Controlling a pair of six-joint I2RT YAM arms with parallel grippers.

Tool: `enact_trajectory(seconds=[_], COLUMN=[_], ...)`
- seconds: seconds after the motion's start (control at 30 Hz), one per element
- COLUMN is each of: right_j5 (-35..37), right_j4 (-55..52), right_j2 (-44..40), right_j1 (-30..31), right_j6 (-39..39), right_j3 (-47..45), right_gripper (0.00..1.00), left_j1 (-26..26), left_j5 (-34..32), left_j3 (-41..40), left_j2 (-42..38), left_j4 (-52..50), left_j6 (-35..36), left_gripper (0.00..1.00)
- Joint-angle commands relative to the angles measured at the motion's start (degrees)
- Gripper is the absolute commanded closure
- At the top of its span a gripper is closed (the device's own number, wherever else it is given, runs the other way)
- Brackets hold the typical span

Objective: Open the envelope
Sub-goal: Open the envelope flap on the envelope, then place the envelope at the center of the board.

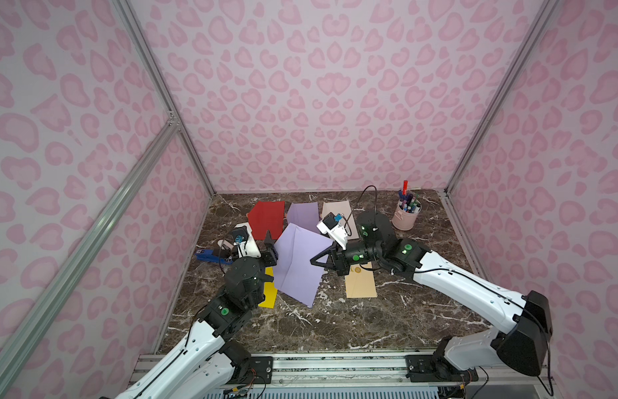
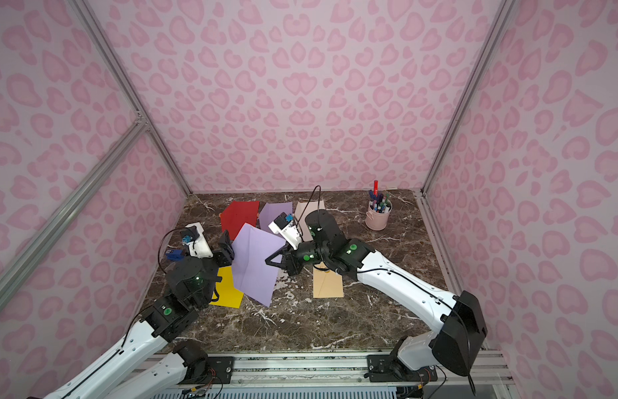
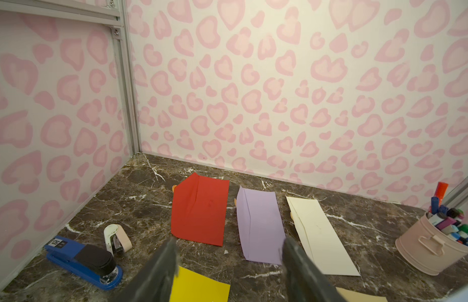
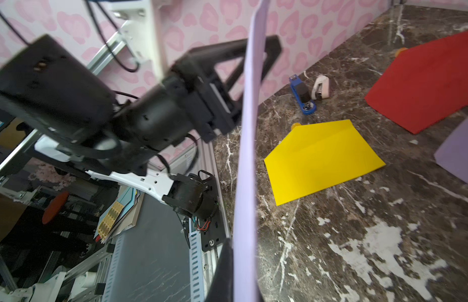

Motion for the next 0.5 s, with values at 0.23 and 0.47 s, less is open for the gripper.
enact_trajectory(seconds=[0.23,0.47], right_j5=[-7.27,-10.0], right_j4=[-1.84,-2.04], right_j2=[11.68,22.56], right_j1=[-5.18,-6.72], right_j6=[-5.76,-7.35], right_j3=[-1.91,0.64], right_gripper=[1.0,1.0], left_j1=[-0.05,-0.01], left_j5=[-1.45,-1.8], left_j3=[0.3,-1.67], left_j2=[-6.53,-6.79], left_j4=[-4.67,-3.88], left_j6=[-0.95,-0.98], left_gripper=[0.32,0.31])
